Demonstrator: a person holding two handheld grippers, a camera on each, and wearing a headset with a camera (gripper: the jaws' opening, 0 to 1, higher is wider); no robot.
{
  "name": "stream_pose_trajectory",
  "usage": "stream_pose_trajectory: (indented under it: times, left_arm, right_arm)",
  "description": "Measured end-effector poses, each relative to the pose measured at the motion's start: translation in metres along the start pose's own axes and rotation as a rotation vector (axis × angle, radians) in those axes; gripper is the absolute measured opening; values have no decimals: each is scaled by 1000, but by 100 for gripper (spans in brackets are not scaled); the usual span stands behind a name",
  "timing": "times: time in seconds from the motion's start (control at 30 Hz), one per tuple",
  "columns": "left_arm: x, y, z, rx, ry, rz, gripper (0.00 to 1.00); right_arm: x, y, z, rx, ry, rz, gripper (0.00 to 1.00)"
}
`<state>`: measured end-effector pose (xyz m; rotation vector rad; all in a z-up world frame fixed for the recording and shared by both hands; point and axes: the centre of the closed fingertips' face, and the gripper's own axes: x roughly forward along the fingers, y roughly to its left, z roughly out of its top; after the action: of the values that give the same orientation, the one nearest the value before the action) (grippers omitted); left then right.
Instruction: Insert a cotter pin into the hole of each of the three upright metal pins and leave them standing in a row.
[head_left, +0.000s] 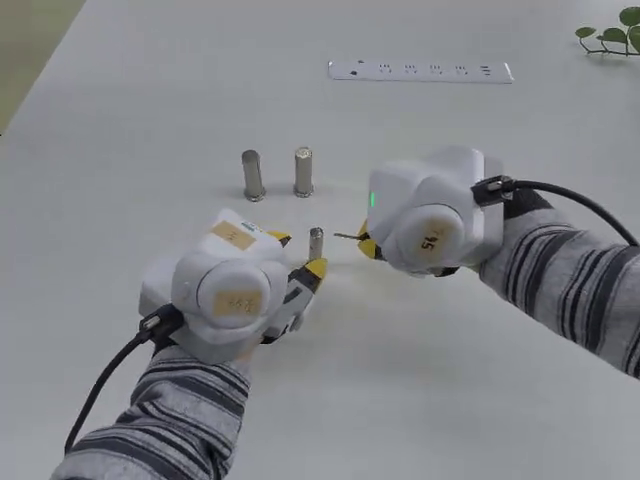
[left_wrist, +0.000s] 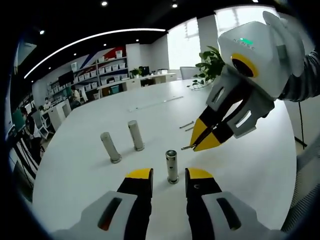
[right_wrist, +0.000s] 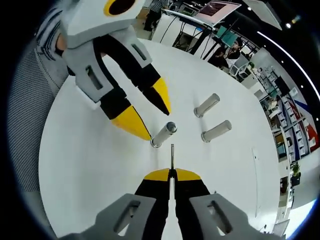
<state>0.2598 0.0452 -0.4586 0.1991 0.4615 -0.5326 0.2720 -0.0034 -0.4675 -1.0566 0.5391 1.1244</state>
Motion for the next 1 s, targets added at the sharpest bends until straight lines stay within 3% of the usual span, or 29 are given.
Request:
stream_pose_trajectory:
  times: [0.4,1.0]
  left_arm:
    - [19,-2,-6,-43,23,3,15]
    - [26,-4,-10,-59,33,-13,6]
  right_arm:
    - [3,2,8,-13,-18,13,0]
    - [4,1,17,-49,-21,16,0]
